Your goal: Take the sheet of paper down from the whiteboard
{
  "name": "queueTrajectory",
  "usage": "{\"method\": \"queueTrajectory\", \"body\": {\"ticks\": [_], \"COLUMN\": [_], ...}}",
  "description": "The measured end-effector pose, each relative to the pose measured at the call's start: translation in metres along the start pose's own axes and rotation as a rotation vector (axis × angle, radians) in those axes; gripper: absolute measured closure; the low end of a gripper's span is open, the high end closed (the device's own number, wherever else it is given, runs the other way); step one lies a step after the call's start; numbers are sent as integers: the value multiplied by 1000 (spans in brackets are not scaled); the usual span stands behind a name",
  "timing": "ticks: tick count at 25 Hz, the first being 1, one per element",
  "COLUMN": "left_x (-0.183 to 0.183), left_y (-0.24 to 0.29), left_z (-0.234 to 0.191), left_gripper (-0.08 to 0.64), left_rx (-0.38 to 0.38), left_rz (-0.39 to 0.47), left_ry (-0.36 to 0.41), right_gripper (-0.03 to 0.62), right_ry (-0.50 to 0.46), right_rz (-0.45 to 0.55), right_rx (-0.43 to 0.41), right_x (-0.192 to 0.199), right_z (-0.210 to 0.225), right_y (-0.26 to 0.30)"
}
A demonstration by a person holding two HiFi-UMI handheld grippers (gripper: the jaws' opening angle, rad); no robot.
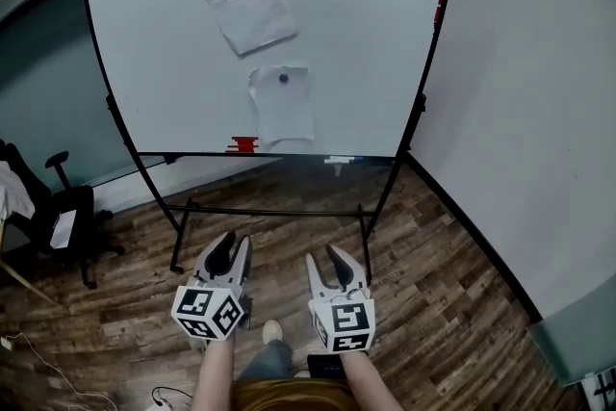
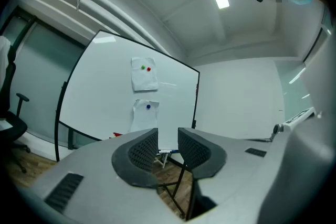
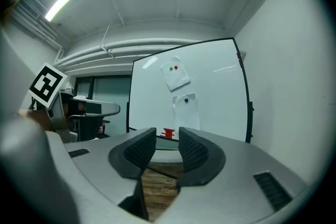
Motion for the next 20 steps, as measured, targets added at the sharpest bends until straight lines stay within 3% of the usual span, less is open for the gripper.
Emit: {"method": "queueTrajectory", "body": {"ticks": [10,20], "left_x": [10,-9], "left_y": [84,257], "left_z": [-43,-149], "left_gripper": [439,439], "left_rx": [-12,26], "left_rz": [8,-5], "left_ry": [-25,-57], "right_gripper": [462,462], "right_ry": [35,-6], "right_rz": [38,56], "right_rx": [19,72], "right_x": [-2,-31], "right_z": [38,93], "right_y": [82,272]}}
Point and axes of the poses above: the fingertips, and each gripper's own axes: y forward along the fingers, z to its right, x out of its underside, the point moved 5 cm from there along -y, backward along the fingers, and after that the axes turned 3 degrees about y, right-handed, at the moved point
